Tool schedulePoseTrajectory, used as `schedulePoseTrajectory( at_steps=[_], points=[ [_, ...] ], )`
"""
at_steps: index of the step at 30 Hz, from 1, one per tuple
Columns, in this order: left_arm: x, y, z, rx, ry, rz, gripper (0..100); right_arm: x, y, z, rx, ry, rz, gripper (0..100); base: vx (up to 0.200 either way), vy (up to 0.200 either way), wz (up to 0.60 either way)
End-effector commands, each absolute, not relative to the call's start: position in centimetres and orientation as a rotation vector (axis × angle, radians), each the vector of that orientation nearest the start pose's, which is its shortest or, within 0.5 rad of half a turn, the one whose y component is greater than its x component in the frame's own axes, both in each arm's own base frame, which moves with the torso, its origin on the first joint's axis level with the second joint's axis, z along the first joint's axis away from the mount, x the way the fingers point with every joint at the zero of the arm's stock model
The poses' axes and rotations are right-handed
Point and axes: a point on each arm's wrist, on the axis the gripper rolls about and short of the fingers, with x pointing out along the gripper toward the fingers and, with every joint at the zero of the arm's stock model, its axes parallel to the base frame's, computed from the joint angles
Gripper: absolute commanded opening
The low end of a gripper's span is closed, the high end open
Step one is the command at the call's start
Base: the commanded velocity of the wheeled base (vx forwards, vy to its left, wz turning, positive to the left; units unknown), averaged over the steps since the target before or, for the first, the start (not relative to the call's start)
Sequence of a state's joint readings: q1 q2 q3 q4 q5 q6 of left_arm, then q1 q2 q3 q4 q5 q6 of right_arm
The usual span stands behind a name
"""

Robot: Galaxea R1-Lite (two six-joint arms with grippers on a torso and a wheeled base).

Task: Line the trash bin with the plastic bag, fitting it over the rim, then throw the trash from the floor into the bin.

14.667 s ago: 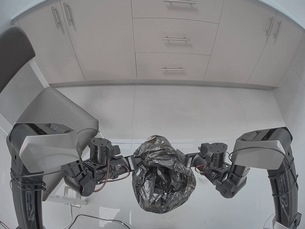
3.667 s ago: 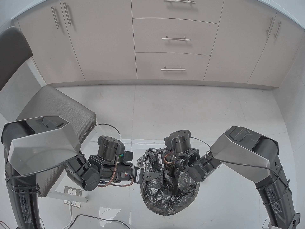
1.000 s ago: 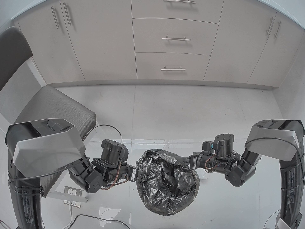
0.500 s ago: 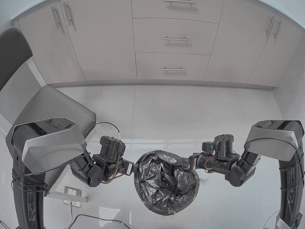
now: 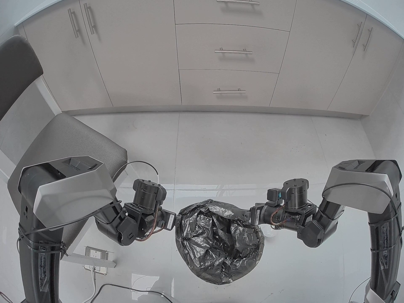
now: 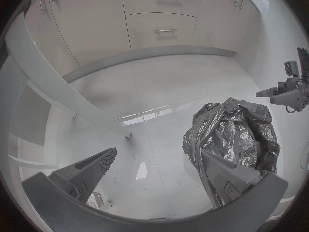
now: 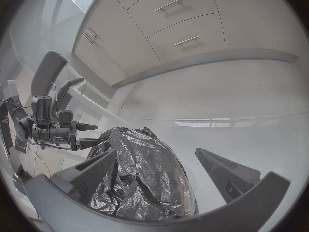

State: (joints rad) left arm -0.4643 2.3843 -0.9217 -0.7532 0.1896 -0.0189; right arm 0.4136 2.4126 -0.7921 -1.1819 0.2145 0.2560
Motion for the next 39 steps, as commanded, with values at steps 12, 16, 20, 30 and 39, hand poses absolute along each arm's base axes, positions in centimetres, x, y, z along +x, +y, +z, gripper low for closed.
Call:
schedulePoseTrajectory(
  at_steps=[12, 16, 20, 30, 39],
  points=[
    [36.8, -17.8, -5.5, 0.299, 0.791, -0.313, 100, 35.0, 15.9, -3.1, 0.194, 0.536, 0.556, 100, 0.0, 0.0, 0.0],
    [37.5, -18.2, -6.2, 0.289, 0.815, -0.345, 100, 35.3, 16.0, -3.5, 0.193, 0.535, 0.553, 100, 0.0, 0.0, 0.0],
    [37.7, -18.4, -6.4, 0.29, 0.842, -0.355, 100, 35.3, 15.9, -3.5, 0.193, 0.535, 0.552, 100, 0.0, 0.0, 0.0],
    [37.6, -18.6, -6.2, 0.264, 0.911, -0.394, 100, 35.3, 15.9, -3.8, 0.192, 0.544, 0.548, 100, 0.0, 0.0, 0.0],
    [36.8, -19.2, -3.2, 0.195, 0.869, -0.401, 100, 35.3, 16.0, -3.9, 0.19, 0.545, 0.55, 100, 0.0, 0.0, 0.0]
  ],
)
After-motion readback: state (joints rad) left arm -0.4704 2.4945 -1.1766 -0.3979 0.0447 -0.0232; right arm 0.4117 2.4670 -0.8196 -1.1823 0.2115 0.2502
